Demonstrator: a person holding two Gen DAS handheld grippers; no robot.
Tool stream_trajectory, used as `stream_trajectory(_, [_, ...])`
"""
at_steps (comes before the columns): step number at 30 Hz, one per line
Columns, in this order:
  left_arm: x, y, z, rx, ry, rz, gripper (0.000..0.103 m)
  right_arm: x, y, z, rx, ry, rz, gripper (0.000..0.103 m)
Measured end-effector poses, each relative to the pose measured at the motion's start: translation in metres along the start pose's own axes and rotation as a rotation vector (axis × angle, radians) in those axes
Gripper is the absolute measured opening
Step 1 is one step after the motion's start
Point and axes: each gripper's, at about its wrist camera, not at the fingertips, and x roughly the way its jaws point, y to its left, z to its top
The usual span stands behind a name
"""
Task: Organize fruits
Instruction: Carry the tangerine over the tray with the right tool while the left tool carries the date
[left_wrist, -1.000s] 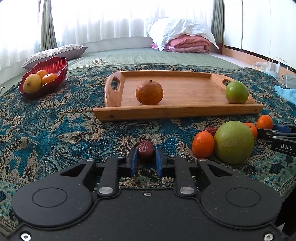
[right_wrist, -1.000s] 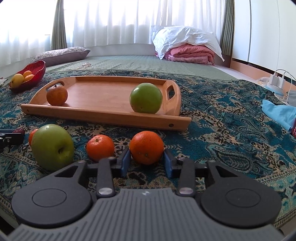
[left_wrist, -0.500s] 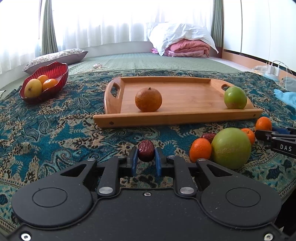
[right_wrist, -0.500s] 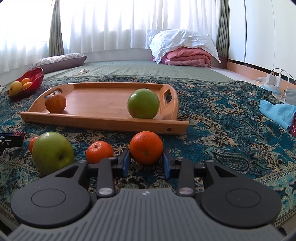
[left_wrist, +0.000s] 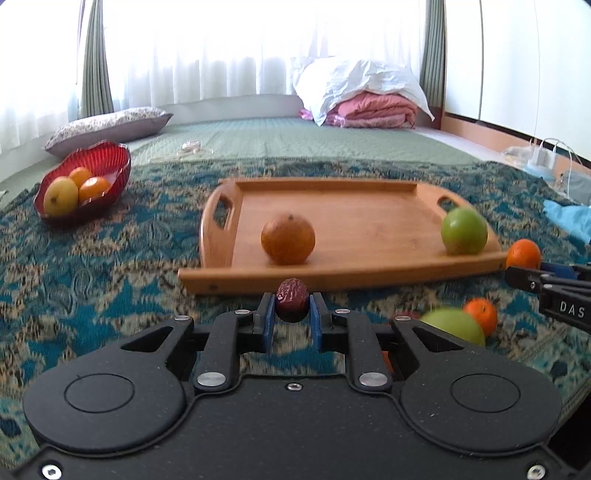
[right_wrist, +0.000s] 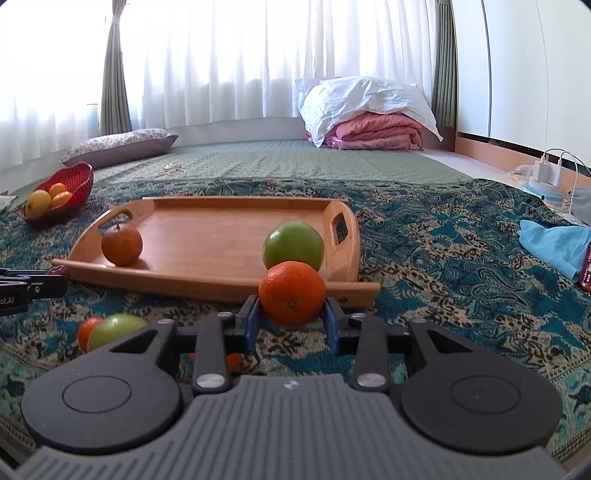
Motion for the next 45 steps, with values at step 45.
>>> stream_trajectory(45, [0.194,0.031,0.129,-0.098,0.34,-0.049,0.018,0.18,-0.025,0.119,0.083,0.427,0.006,0.039])
